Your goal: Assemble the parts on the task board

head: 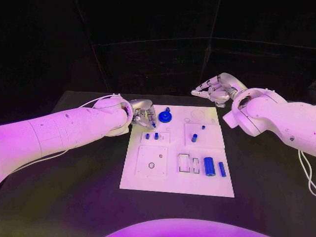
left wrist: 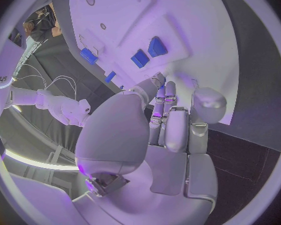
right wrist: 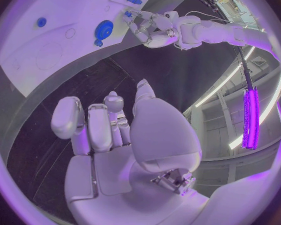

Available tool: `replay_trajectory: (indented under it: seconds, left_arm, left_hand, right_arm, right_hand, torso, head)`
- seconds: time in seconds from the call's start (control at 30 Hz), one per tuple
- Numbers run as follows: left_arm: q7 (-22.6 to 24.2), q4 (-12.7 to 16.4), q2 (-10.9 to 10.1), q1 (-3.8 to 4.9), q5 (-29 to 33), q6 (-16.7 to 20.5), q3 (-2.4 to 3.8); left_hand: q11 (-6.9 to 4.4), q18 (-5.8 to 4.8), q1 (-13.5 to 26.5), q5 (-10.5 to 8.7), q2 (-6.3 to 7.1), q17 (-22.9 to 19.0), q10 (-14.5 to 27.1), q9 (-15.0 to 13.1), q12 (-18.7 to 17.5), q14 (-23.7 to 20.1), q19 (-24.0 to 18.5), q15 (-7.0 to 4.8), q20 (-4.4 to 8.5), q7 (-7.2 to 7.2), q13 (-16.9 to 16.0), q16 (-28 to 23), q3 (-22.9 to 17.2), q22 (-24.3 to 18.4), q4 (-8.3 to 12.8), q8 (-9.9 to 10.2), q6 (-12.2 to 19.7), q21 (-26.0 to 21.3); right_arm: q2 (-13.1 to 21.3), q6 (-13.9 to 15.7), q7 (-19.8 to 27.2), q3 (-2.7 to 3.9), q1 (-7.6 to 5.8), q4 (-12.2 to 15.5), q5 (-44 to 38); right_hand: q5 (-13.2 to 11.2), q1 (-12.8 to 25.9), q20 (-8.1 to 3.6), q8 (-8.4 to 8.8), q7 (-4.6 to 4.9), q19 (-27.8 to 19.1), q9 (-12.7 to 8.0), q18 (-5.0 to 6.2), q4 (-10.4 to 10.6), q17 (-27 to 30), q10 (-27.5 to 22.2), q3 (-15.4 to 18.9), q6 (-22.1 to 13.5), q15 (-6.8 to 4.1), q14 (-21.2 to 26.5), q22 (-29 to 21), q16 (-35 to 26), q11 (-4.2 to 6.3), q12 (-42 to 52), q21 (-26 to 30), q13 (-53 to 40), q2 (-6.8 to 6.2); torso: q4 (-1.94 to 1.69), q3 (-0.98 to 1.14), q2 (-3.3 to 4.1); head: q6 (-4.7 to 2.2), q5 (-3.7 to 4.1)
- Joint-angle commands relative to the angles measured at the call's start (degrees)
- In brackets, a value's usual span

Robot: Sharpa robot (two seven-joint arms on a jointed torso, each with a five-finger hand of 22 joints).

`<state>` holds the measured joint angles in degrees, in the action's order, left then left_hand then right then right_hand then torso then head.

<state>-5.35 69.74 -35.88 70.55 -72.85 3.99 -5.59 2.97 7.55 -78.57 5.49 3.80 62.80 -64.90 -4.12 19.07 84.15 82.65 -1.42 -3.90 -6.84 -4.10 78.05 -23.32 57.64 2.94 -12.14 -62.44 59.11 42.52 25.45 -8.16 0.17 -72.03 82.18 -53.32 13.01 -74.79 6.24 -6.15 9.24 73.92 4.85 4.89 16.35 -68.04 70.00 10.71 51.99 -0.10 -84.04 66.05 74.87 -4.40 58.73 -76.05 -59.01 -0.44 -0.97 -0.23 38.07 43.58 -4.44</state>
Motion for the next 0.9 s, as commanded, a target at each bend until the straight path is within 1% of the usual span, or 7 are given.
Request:
replay_trajectory:
  seconds: [0.03,0.23,0.4,0.67,0.83,0.9]
  left_arm:
    - [-0.30,-0.13,0.17,0.03,0.28,-0.62,0.02]
    - [-0.11,-0.16,0.43,0.01,0.28,-0.30,0.01]
    - [-0.19,-0.22,0.60,0.00,0.28,-0.36,0.01]
    - [-1.95,-0.19,0.78,0.00,-0.02,-1.08,0.01]
    - [-3.23,-0.26,0.88,0.00,-0.09,-1.83,0.00]
    - [-3.73,-0.22,0.89,0.00,-0.10,-1.97,0.00]
  left_hand:
    - [0.00,-0.83,0.39,-0.16,-0.12,-0.05,-0.44,-0.10,-0.26,0.90,0.16,-0.35,0.05,0.01,0.07,-0.10,-0.43,0.04,-0.03,-0.13,-0.29,0.38]
    - [0.00,-0.84,0.43,-0.16,-0.10,-0.14,-0.45,-0.09,-0.30,0.88,0.15,-0.35,0.05,0.01,0.08,-0.14,-0.46,0.07,-0.03,-0.10,-0.29,0.41]
    - [0.00,-0.85,0.44,-0.16,-0.09,-0.16,-0.46,-0.09,-0.32,0.88,0.16,-0.35,0.04,0.01,0.08,-0.14,-0.47,0.14,-0.02,-0.09,-0.29,0.46]
    - [0.04,-0.86,0.54,-0.17,-0.04,-0.26,-0.41,-0.06,-0.47,0.85,0.13,-0.33,0.03,-0.04,0.10,-0.19,-0.56,0.16,0.00,0.03,-0.22,0.46]
    - [0.35,-0.85,1.00,-0.24,0.37,-0.60,0.11,0.14,-1.23,0.76,-0.07,-0.11,-0.08,-0.36,0.22,-0.31,-0.77,0.05,0.04,0.70,0.43,0.26]
    - [0.71,-0.87,1.28,-0.23,0.65,-0.86,0.79,0.31,-1.89,0.70,-0.18,0.18,-0.23,-0.80,0.32,-0.39,-0.97,0.01,0.06,1.34,1.17,0.16]
  right_arm:
    - [0.00,-0.19,0.42,0.04,-0.11,0.17,0.09]
    - [-0.05,-0.19,0.43,0.04,-0.11,0.17,0.09]
    - [-0.09,-0.20,0.44,0.04,-0.11,0.15,0.09]
    - [-0.10,-0.21,0.44,0.04,-0.11,0.13,0.09]
    - [-0.07,-0.24,0.41,0.04,-0.11,0.13,0.09]
    - [-0.04,-0.24,0.41,0.04,-0.11,0.13,0.09]
  right_hand:
    - [0.27,0.13,-0.01,-0.36,0.04,-0.36,0.10,0.54,0.12,0.05,-0.19,0.37,-0.26,-0.03,-1.50,-0.06,-0.33,0.10,0.17,0.31,0.03,0.54]
    - [0.27,0.13,-0.01,-0.36,0.04,-0.36,0.10,0.54,0.12,0.05,-0.19,0.37,-0.26,-0.03,-1.50,-0.06,-0.33,0.10,0.17,0.31,0.03,0.54]
    - [0.27,0.13,-0.01,-0.36,0.04,-0.36,0.10,0.54,0.12,0.05,-0.19,0.37,-0.26,-0.03,-1.50,-0.06,-0.33,0.10,0.17,0.31,0.03,0.54]
    - [0.27,0.13,-0.01,-0.36,0.04,-0.36,0.10,0.54,0.12,0.05,-0.19,0.37,-0.26,-0.03,-1.50,-0.06,-0.33,0.10,0.17,0.31,0.03,0.54]
    - [0.27,0.13,-0.01,-0.36,0.04,-0.36,0.10,0.54,0.12,0.05,-0.19,0.37,-0.26,-0.03,-1.50,-0.06,-0.33,0.10,0.17,0.31,0.03,0.54]
    - [0.27,0.13,-0.01,-0.36,0.04,-0.36,0.10,0.54,0.12,0.05,-0.19,0.37,-0.26,-0.03,-1.50,-0.06,-0.33,0.10,0.17,0.31,0.03,0.54]
  torso:
    - [-0.08,-0.02,-0.01]
    - [-0.04,-0.04,0.01]
    - [-0.03,-0.01,0.00]
    - [-0.06,-0.03,0.01]
    - [-0.02,-0.03,-0.03]
    - [-0.02,-0.03,-0.03]
  head:
    - [0.01,0.00]
    - [0.05,0.01]
    - [0.09,0.01]
    - [0.20,0.07]
    - [0.22,0.07]
    - [0.22,0.07]
